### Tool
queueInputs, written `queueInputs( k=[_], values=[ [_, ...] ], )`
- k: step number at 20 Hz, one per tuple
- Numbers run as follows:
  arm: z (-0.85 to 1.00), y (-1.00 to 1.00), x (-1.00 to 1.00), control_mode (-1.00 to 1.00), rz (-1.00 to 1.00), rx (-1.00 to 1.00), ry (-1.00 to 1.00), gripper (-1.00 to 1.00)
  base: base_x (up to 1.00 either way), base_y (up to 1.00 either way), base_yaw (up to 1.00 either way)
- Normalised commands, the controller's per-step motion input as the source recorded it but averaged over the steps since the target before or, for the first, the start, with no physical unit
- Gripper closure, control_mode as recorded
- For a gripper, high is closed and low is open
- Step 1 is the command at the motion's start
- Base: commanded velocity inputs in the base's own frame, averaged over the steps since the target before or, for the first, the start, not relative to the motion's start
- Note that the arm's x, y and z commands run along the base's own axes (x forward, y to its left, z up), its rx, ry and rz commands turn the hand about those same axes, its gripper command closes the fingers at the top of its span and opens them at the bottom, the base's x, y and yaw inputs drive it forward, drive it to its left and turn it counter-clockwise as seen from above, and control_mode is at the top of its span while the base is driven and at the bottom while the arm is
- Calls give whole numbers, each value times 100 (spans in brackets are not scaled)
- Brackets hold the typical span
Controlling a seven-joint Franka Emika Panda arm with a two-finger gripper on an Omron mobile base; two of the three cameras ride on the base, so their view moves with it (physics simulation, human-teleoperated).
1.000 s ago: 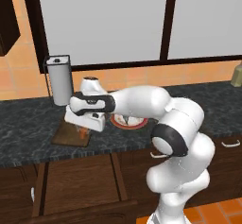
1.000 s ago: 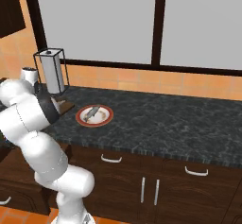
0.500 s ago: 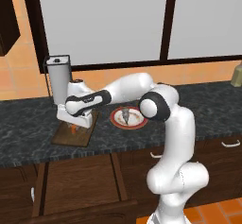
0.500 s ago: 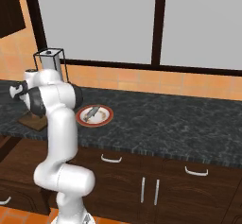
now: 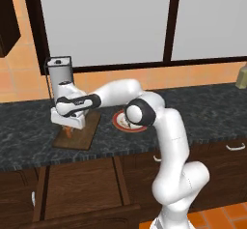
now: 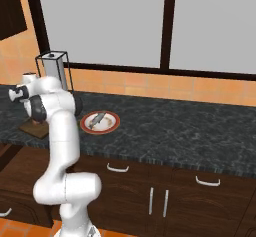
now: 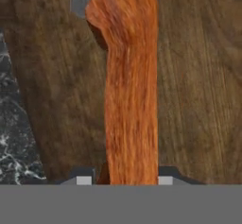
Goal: Pick up the knife from the drawer and place it on the cutting board. Then place the meat from the plate to the cutting board.
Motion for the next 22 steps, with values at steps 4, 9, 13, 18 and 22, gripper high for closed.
queueInputs(
  k=[4, 9, 13, 18, 22],
  values=[
    [54, -100, -40, -100, 0, 28, -13, -100, 0, 0, 0],
    [28, -100, -82, -100, 1, 19, -8, -100, 0, 0, 0],
    [0, -100, -35, -100, 11, 3, -5, -100, 0, 0, 0],
    [16, -100, 14, -100, 5, 0, -15, -100, 0, 0, 0],
    [12, -100, 29, -100, 11, 1, -21, -100, 0, 0, 0]
  ],
)
